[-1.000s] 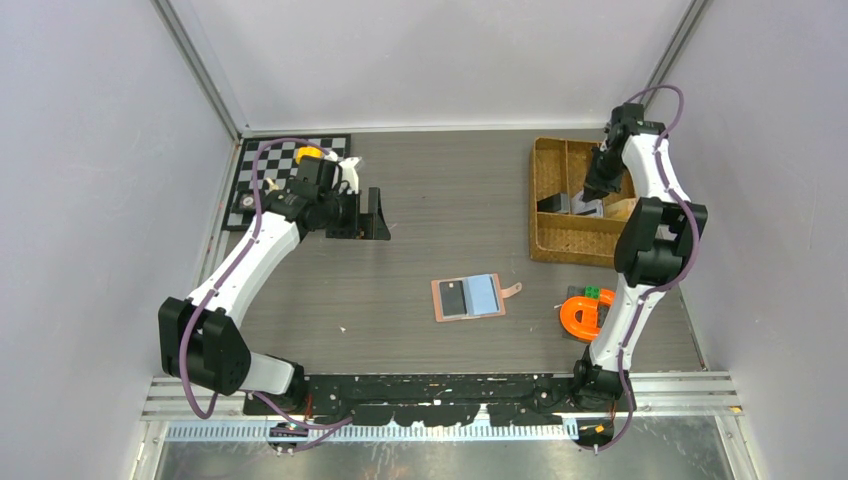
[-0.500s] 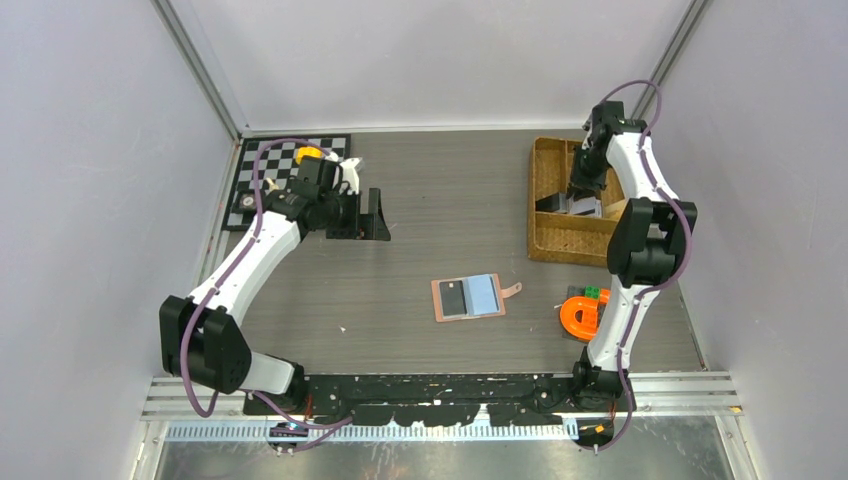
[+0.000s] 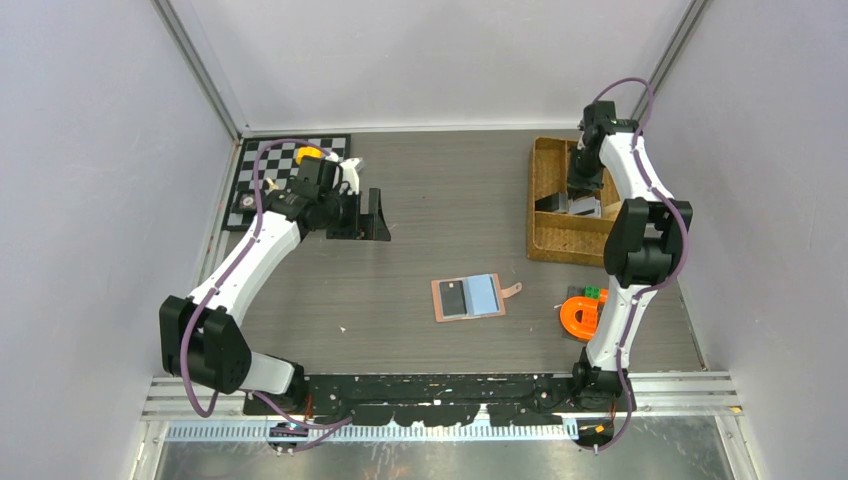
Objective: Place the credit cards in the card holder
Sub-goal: Pick up the credit card from the storage box, then insert the credit card into the card holder.
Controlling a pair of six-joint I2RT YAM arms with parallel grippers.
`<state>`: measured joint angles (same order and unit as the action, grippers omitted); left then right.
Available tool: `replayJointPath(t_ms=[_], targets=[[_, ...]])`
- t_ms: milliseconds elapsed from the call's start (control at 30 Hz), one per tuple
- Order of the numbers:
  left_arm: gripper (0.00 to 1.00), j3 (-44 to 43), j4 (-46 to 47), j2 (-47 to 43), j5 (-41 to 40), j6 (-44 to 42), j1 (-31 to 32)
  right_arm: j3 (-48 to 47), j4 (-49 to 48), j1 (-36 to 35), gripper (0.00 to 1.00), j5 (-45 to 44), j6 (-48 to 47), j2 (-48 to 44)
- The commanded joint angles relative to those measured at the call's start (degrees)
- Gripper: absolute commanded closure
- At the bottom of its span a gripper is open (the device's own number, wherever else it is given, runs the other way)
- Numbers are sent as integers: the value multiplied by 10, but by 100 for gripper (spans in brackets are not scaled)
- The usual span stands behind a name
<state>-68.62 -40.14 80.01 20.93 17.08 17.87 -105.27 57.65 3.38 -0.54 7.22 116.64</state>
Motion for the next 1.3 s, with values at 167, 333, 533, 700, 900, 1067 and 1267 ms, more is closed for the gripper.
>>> replayJointPath(t_ms=[167,333,533,700,900,1067,1267], targets=[[16,2,2,-3,12,-9,-5,3,-15,-6,93,-38,-5,15],[16,3,2,-5,17,-9,-5,2,-13,-12,100,-57,-4,-7],[17,6,6,-13,24,-15,-4,-19,13,-33,100,-155,-12,-88],[18,12,18,-22,43,-22,-4,-50,51,-61,100,-161,-15,-148],[20,24,48,-49,87,-37,5,-43,66,-93,100,-56,-5,-212],[20,43,89,-86,150,-62,38,27,39,-132,100,149,9,-278],[20,57,132,-97,259,-69,89,124,6,-205,100,379,6,-323]])
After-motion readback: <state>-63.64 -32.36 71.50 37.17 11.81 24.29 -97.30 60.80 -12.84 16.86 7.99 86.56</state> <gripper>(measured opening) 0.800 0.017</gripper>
